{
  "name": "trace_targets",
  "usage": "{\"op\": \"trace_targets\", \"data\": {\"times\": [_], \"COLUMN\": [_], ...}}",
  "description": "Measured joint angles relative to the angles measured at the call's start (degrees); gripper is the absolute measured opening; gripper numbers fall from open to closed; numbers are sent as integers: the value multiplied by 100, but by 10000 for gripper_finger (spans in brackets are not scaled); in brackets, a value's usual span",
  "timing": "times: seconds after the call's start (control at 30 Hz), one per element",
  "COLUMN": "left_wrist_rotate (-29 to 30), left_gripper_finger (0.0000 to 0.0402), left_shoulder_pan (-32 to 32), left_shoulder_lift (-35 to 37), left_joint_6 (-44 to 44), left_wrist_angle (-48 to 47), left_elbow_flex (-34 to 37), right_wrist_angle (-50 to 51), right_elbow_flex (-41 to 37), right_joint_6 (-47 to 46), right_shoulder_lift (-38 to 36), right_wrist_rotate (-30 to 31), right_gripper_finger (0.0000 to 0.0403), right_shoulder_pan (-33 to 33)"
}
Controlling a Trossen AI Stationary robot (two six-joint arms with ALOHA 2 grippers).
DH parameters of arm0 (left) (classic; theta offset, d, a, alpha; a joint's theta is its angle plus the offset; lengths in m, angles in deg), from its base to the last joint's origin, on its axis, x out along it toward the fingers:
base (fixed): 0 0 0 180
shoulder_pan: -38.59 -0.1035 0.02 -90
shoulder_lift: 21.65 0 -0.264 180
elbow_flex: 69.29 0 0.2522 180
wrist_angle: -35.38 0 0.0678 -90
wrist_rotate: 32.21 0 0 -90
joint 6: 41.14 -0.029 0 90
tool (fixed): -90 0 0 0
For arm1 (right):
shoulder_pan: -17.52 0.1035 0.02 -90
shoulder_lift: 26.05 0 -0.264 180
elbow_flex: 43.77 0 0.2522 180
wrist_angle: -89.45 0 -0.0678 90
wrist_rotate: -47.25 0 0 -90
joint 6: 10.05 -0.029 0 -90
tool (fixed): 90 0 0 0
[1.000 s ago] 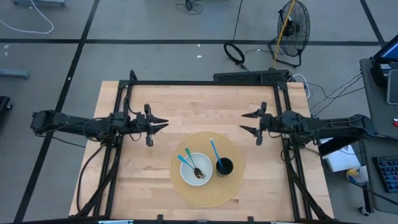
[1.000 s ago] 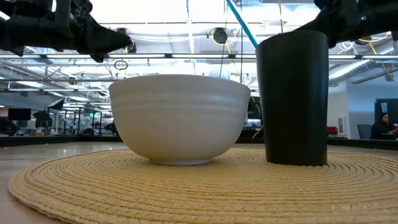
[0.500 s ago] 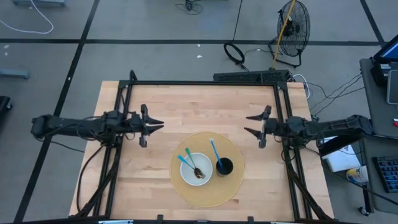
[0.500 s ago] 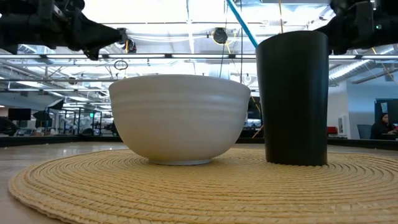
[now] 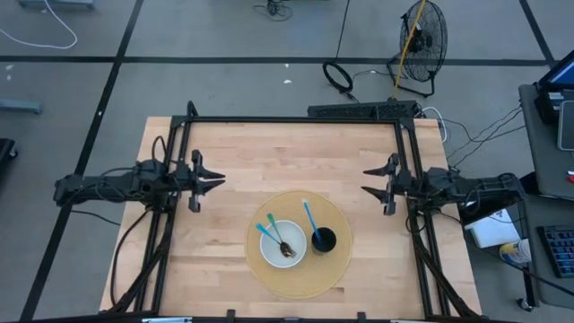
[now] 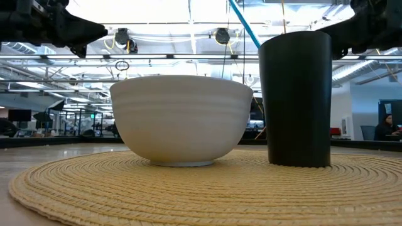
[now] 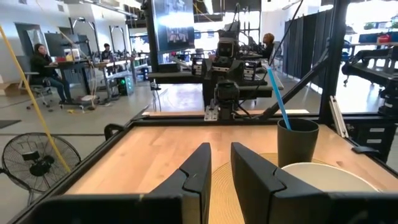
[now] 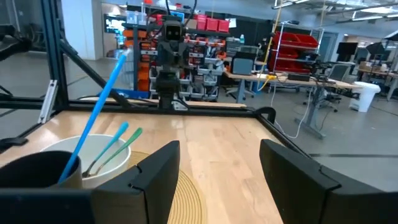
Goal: Pick & Place Utensil
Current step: Return to Home Position
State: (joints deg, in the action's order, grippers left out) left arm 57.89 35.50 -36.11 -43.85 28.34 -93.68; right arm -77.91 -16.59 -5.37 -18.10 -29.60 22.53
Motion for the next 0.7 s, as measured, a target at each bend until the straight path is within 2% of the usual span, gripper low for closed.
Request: {"op": "trace_targets", "data": {"times": [0.2, 0.43, 0.7], "left_wrist_rotate": [34, 42, 41], "left_gripper_finger": [67, 67, 67], "left_shoulder_pan": [0, 0, 0], "left_shoulder_lift": [524, 1004, 1422], "left_joint_6": [-20, -145, -145], "left_wrist_angle": [-609, -1133, -1578], "left_elbow_flex": [0, 0, -2], "right_wrist_angle": [-121, -755, -771], "right_elbow_flex": [-478, -859, -993], "right_joint_6": [-232, -97, -79], "right_shoulder_lift": [-225, -468, -725], "right_wrist_rotate": [20, 6, 17], "right_gripper_finger": [219, 219, 219], "right_shoulder_pan": [-1, -1, -1]}}
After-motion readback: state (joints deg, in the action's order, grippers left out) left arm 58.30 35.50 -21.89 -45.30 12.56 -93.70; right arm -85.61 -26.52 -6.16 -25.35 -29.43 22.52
